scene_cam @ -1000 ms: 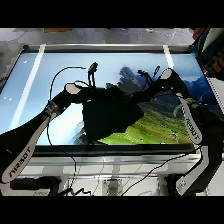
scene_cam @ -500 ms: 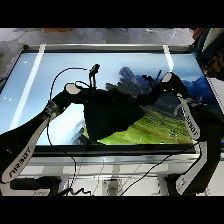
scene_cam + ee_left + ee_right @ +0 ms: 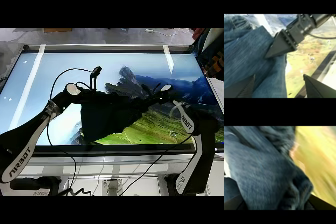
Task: Fold the clothes and pants, and hang the long-sleeved shirts on hangers.
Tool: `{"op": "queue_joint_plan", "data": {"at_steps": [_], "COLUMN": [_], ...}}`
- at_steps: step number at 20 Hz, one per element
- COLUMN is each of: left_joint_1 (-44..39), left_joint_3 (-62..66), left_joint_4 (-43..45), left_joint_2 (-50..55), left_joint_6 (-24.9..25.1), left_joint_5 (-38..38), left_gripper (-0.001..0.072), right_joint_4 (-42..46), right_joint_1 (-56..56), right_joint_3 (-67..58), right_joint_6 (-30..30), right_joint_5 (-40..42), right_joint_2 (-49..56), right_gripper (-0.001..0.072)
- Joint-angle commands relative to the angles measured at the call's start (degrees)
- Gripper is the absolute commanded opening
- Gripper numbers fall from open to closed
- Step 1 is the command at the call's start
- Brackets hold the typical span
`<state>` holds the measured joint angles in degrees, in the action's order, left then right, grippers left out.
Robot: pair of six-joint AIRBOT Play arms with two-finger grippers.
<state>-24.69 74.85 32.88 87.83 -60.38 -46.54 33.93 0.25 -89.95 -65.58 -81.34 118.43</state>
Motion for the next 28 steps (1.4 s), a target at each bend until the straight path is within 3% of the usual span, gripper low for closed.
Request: {"op": "queue_joint_plan", "data": {"at_steps": [1,2,3,4,5,8,12,16,24,28], "left_joint_1": [0.72,1.22,1.95,2.84,3.85,7.54,10.51,11.13,11.13,11.13], "left_joint_3": [-0.02,0.00,0.00,0.00,0.02,0.04,0.04,0.02,0.02,0.02], "left_joint_4": [3.21,4.42,5.33,5.55,5.55,5.55,5.53,5.70,5.68,5.70], "left_joint_2": [0.04,0.02,0.00,-0.02,-0.13,-2.43,-11.30,-21.03,-30.53,-30.69], "left_joint_6": [0.02,0.02,0.02,0.02,0.02,0.35,9.60,9.88,9.86,9.86], "left_joint_5": [0.94,0.94,0.90,0.90,0.90,0.83,0.83,0.83,0.85,0.90], "left_gripper": [0.0699,0.0698,0.0696,0.0650,0.0574,0.0560,0.0561,0.0561,0.0561,0.0561], "right_joint_4": [-15.54,-15.89,-15.85,-15.93,-15.93,-15.93,-15.87,-12.57,20.33,30.95], "right_joint_1": [4.17,5.77,7.37,8.50,9.22,8.52,1.29,-11.65,-41.20,-52.48], "right_joint_3": [0.48,0.48,0.46,0.35,-0.39,-5.33,-11.19,-11.47,-11.41,-11.41], "right_joint_6": [5.51,5.77,5.79,5.79,6.03,6.78,6.71,2.38,-19.58,-27.76], "right_joint_5": [3.48,5.20,6.95,8.00,8.37,7.30,7.87,8.72,3.63,-0.24], "right_joint_2": [1.20,1.18,1.18,1.14,1.11,-0.33,-7.63,-17.44,-27.78,-28.13], "right_gripper": [0.0621,0.0576,0.0412,0.0202,0.0046,0.0040,0.0040,0.0040,0.0041,0.0041]}}
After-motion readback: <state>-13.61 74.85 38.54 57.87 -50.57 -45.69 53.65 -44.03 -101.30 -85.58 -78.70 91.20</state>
